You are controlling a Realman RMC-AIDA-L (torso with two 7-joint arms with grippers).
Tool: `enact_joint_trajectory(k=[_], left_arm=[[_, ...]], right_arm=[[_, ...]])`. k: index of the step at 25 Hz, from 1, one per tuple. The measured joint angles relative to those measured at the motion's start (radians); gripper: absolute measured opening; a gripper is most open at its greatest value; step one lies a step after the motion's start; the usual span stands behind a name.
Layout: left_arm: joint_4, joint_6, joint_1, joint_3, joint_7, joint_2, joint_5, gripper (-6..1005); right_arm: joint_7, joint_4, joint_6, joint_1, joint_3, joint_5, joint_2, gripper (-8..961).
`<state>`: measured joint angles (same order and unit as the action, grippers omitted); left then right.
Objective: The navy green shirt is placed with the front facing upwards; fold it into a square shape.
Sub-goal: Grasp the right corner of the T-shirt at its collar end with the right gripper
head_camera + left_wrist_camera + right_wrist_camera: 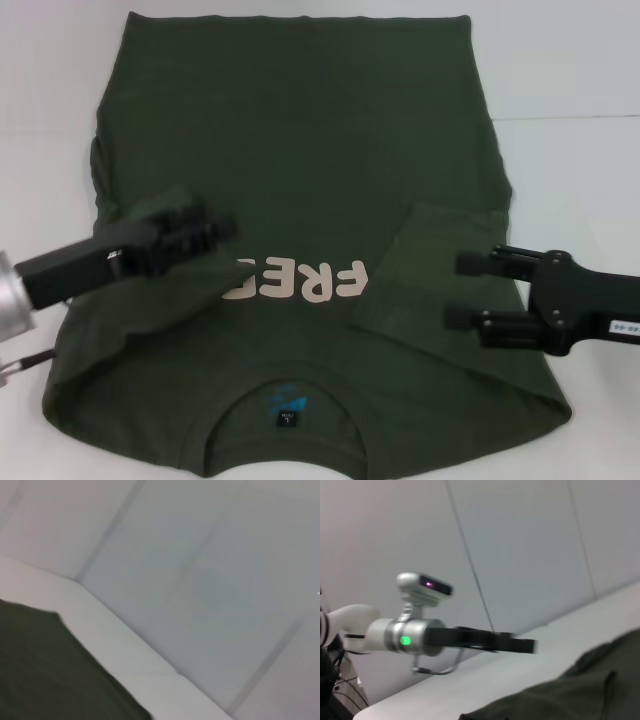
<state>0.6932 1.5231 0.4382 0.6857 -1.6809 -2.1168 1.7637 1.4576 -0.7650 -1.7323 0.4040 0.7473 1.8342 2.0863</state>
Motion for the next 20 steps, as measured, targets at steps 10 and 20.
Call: enact_joint_trajectory(k=[10,20], left_arm=[[0.121,0.326,0.013,-0.094,0.039,0.029,0.210,797],[0.134,0.352,0.024,-0.083,0.124,0.027,0.251,835]], right_arm=[[0.572,-0.190,-0.049,-0.043,-0.060,0.221,-0.029,934],[0.775,-0.033,-0.190,-0.059,-0.278,0.328,-0.156,928]])
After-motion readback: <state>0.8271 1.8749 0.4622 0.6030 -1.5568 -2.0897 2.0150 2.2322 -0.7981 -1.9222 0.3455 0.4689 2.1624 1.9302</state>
